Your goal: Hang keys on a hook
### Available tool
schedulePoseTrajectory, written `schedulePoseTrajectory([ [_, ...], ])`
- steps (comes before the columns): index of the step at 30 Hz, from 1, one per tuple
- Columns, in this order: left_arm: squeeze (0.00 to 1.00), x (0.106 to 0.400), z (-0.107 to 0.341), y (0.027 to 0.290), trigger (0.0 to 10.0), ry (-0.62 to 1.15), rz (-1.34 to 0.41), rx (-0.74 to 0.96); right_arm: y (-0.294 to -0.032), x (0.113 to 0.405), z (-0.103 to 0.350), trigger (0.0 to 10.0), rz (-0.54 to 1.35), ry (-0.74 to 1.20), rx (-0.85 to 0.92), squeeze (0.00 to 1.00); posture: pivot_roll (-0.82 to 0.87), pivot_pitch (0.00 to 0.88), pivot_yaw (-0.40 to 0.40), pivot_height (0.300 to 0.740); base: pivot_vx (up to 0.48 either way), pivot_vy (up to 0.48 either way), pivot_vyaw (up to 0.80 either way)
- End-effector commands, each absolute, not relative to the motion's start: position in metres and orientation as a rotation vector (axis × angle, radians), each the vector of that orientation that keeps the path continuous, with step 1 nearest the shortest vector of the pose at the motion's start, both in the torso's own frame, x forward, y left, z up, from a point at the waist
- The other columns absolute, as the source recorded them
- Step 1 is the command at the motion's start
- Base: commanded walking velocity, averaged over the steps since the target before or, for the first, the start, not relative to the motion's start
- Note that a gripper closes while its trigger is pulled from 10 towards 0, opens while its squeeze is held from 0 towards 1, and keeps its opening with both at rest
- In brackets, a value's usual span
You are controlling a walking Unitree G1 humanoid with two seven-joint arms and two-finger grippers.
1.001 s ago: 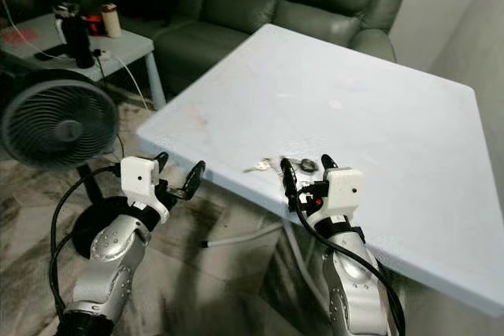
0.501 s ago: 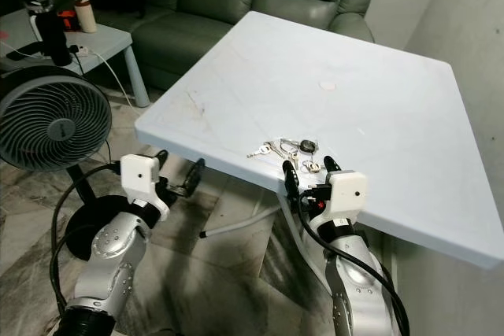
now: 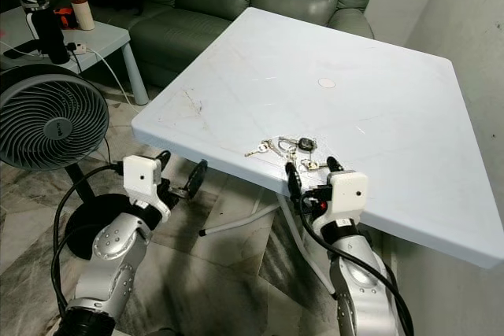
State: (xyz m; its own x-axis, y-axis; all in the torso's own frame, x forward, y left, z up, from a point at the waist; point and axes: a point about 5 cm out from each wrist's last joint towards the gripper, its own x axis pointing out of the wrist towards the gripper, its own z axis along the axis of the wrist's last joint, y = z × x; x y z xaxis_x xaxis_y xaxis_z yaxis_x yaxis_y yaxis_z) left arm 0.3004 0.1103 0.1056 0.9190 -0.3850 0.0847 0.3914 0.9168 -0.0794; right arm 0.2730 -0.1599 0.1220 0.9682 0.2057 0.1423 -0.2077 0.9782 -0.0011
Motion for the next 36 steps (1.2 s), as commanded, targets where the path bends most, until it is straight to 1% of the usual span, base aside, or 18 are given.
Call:
schedulePoseTrajectory([
  [1,0.0,0.299,0.109,0.107,10.0,-0.088,-0.421,-0.084,-0.161,0.274,0.126,10.0,0.205,-0.149,-0.004,0.0,0.04,0.052,-0.08,0.692,0.0,0.0,0.0],
  [13,0.0,0.299,0.11,0.108,10.0,-0.088,-0.421,-0.086,-0.161,0.276,0.127,10.0,0.197,-0.141,-0.014,0.0,0.04,0.059,-0.08,0.692,0.0,0.0,0.0],
  [20,0.0,0.296,0.11,0.103,10.0,-0.089,-0.448,-0.082,-0.159,0.281,0.128,10.0,0.175,-0.129,-0.015,0.0,0.04,0.064,-0.077,0.692,0.0,0.0,0.0],
  [22,0.0,0.291,0.11,0.096,10.0,-0.096,-0.506,-0.036,-0.157,0.284,0.129,10.0,0.171,-0.111,-0.008,0.0,0.05,0.068,-0.075,0.692,0.0,0.0,0.0],
  [25,0.0,0.285,0.108,0.088,10.0,-0.092,-0.55,-0.05,-0.153,0.29,0.13,10.0,0.167,-0.089,-0.037,0.0,0.05,0.074,-0.073,0.692,0.0,0.0,0.0],
  [28,0.0,0.281,0.108,0.083,10.0,-0.089,-0.572,-0.053,-0.149,0.295,0.13,10.0,0.173,-0.074,-0.038,0.0,0.05,0.077,-0.074,0.692,0.0,0.0,0.0],
  [30,0.0,0.277,0.106,0.079,10.0,-0.087,-0.589,-0.057,-0.143,0.302,0.13,10.0,0.167,-0.058,-0.069,0.0,0.05,0.081,-0.075,0.692,0.0,0.0,0.0],
  [36,0.0,0.276,0.107,0.077,10.0,-0.088,-0.587,-0.06,-0.133,0.311,0.131,10.0,0.17,-0.042,-0.069,0.0,0.07,0.087,-0.084,0.692,0.0,0.0,0.0],
])
